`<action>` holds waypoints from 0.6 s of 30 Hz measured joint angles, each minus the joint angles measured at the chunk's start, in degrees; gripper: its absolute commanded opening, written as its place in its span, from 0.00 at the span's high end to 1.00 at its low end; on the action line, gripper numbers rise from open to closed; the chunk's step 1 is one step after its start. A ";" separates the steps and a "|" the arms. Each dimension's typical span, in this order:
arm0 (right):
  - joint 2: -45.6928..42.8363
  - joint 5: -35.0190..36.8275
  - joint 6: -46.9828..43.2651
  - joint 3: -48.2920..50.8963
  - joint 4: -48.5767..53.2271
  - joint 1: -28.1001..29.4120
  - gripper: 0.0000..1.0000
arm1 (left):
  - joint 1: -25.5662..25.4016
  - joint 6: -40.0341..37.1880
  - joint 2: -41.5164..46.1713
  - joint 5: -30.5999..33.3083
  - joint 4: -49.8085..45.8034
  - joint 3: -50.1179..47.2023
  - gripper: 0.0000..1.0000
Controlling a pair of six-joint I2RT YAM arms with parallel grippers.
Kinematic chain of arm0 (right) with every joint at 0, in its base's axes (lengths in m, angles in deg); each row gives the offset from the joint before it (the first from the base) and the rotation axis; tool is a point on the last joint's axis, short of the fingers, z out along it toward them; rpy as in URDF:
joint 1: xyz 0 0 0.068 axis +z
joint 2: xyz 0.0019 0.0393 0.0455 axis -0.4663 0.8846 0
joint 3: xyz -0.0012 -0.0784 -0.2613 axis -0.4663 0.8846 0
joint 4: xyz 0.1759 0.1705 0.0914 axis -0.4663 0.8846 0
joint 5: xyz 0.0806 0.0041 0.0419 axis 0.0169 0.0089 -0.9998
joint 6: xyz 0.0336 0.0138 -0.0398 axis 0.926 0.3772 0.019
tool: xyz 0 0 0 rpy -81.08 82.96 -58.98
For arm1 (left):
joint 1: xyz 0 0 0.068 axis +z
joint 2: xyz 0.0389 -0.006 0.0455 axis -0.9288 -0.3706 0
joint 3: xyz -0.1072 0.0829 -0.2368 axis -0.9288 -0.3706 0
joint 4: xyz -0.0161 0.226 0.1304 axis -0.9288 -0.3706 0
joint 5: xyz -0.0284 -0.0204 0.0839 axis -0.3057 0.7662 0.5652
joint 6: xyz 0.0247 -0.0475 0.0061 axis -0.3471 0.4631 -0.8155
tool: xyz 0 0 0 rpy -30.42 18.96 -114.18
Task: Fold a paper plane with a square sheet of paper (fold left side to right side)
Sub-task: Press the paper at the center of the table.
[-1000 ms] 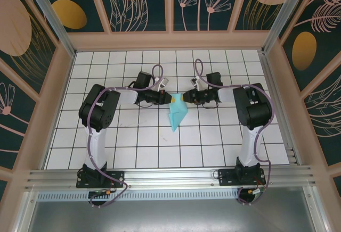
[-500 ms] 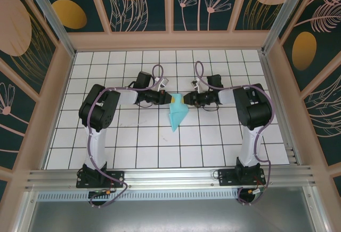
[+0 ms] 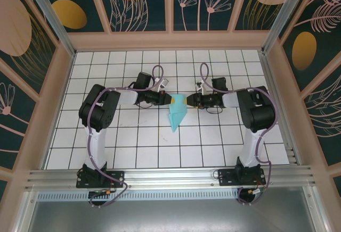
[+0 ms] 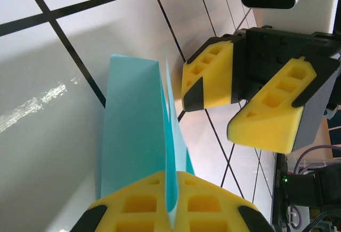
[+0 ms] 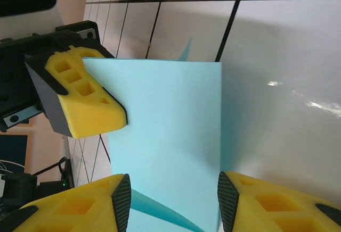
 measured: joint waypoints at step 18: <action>2.75 -0.24 -0.81 -6.60 4.61 0.37 0.41 | 0.00 -0.02 0.00 -0.09 0.02 -0.17 0.97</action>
